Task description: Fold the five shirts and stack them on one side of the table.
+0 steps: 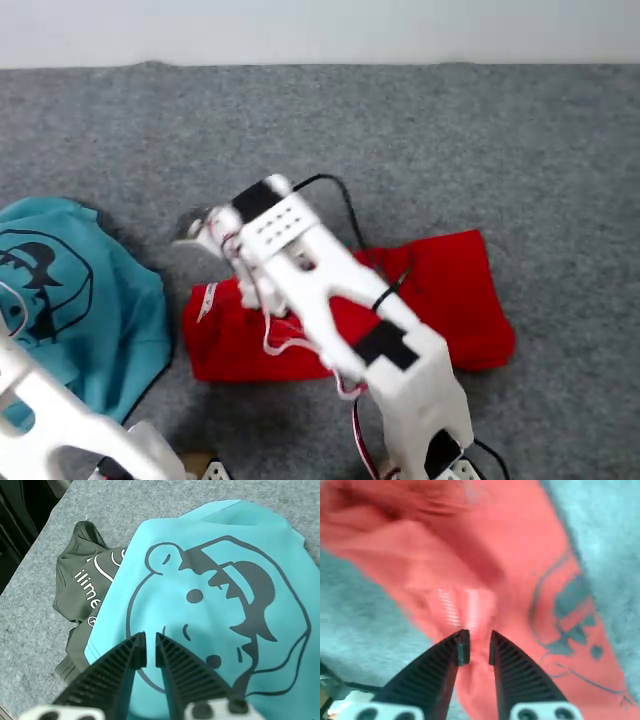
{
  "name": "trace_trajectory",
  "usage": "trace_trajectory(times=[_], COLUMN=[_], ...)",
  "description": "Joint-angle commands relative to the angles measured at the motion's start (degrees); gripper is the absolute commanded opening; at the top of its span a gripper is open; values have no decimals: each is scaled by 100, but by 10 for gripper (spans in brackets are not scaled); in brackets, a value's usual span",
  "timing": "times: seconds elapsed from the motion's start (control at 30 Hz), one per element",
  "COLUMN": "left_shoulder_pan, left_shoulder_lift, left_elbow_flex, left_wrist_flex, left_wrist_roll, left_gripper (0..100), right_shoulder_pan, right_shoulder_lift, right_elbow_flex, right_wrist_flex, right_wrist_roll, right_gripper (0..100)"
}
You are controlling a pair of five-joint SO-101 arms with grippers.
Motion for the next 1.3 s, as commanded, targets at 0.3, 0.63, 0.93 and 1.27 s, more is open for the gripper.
trace_trajectory(times=[0.3,0.63,0.93,1.27], left_shoulder_pan=[53,53,53,44], left_shoulder_lift=[-53,-53,-53,-53], left_elbow_flex=[-198,-198,-198,-198], left_wrist_flex=[-255,-229,-220,-237], left_wrist_roll=[-26,-35,-35,-44], left_gripper=[47,47,47,47], right_shoulder_pan=[-699,136,-119,-673], right_shoulder_lift=[-48,699,637,-312], right_elbow_flex=[387,-826,-1662,396], right_wrist_flex=[-523,-1059,268,127], right_wrist_roll=[-440,325,158,-229], right_gripper=[72,72,63,59])
